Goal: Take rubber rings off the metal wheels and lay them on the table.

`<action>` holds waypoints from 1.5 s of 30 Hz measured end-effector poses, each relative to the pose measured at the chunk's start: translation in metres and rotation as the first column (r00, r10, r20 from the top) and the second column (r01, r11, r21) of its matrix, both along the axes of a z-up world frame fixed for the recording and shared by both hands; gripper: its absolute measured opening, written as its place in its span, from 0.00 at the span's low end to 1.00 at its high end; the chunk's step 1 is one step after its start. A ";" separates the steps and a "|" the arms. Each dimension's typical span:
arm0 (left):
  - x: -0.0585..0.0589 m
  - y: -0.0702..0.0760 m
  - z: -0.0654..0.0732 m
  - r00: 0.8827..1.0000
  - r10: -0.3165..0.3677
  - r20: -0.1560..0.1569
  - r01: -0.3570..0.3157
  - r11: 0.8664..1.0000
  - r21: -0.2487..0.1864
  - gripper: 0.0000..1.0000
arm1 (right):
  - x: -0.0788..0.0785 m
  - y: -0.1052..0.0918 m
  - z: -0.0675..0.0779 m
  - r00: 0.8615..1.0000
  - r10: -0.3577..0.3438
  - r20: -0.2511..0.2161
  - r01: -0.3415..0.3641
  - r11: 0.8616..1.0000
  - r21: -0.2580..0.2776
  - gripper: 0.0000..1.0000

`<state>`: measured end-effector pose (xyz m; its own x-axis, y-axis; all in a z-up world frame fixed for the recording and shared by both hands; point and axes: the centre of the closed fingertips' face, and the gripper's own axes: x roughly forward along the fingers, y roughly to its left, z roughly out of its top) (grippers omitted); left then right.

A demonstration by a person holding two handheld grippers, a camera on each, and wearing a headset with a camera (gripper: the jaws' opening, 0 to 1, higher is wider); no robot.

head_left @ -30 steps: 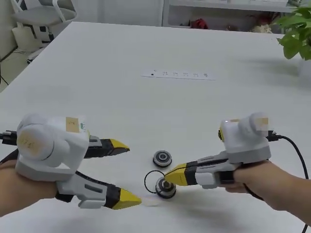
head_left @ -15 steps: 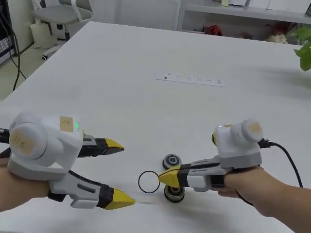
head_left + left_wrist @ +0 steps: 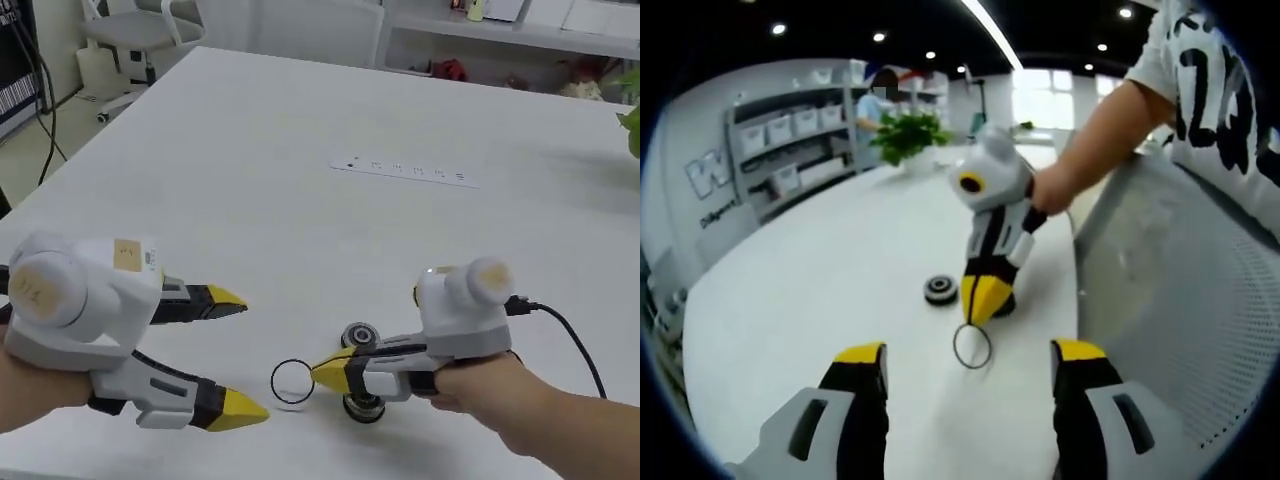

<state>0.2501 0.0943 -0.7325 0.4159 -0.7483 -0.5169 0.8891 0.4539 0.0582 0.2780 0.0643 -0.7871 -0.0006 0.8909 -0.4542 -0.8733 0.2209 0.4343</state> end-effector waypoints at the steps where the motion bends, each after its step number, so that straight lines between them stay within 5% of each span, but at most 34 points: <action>1: 0.000 0.000 0.000 1.000 0.001 0.000 -0.001 1.000 -0.001 0.67 | 0.000 0.001 -0.001 1.000 0.002 0.003 -0.002 1.000 -0.003 0.00; 22: 0.002 -0.002 -0.006 1.000 -0.009 -0.015 0.009 1.000 0.006 0.67 | -0.004 0.005 -0.010 0.992 0.049 0.118 -0.042 0.997 -0.060 0.05; 45: 0.007 -0.012 -0.003 1.000 -0.027 -0.011 0.027 1.000 0.014 0.67 | 0.003 -0.007 0.021 0.988 0.011 0.157 -0.012 1.000 0.006 0.26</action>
<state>0.2573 0.0824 -0.7351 0.3900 -0.7517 -0.5319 0.9016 0.4291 0.0547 0.2807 0.0577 -0.7657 0.0599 0.8944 -0.4432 -0.9332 0.2077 0.2931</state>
